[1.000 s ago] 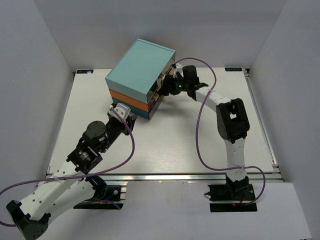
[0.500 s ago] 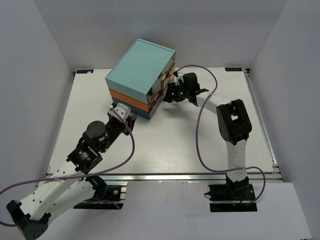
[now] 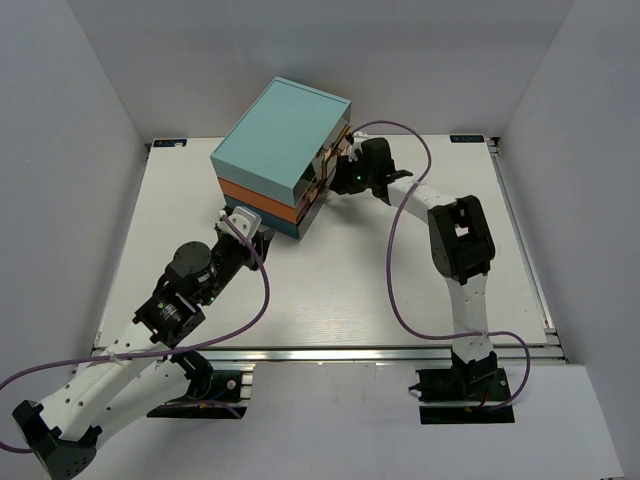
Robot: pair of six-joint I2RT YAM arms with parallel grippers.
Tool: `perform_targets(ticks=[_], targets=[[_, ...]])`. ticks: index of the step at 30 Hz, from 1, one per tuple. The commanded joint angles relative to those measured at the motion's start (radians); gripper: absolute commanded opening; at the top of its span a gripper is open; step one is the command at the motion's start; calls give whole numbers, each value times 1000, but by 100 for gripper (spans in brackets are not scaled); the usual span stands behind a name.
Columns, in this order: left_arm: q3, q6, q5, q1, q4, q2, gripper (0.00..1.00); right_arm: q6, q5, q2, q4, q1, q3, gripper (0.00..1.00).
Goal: Sort the legos into containers by color
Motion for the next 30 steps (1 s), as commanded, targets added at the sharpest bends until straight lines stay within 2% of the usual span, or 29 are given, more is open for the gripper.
perform_targets(ticks=[1,8,11,17,21,26,30], targets=[[-4,7,-6,3,12,-1,49,6,43,50,-33,11,96,44],[-4,10,-9,3,12,7,49,29,92,111,-80,10,172,41],[-4,11,-10,3,13,11,49,44,61,131,-85,14,184,44],[-4,13,-15,3,12,13,49,63,-14,169,-92,14,219,60],[-6,13,-19,3,10,11,49,66,-19,168,-97,13,221,62],[-6,13,-18,3,12,10,49,63,35,105,-65,2,141,60],[-6,13,-15,3,13,7,49,43,86,4,32,-19,-16,59]])
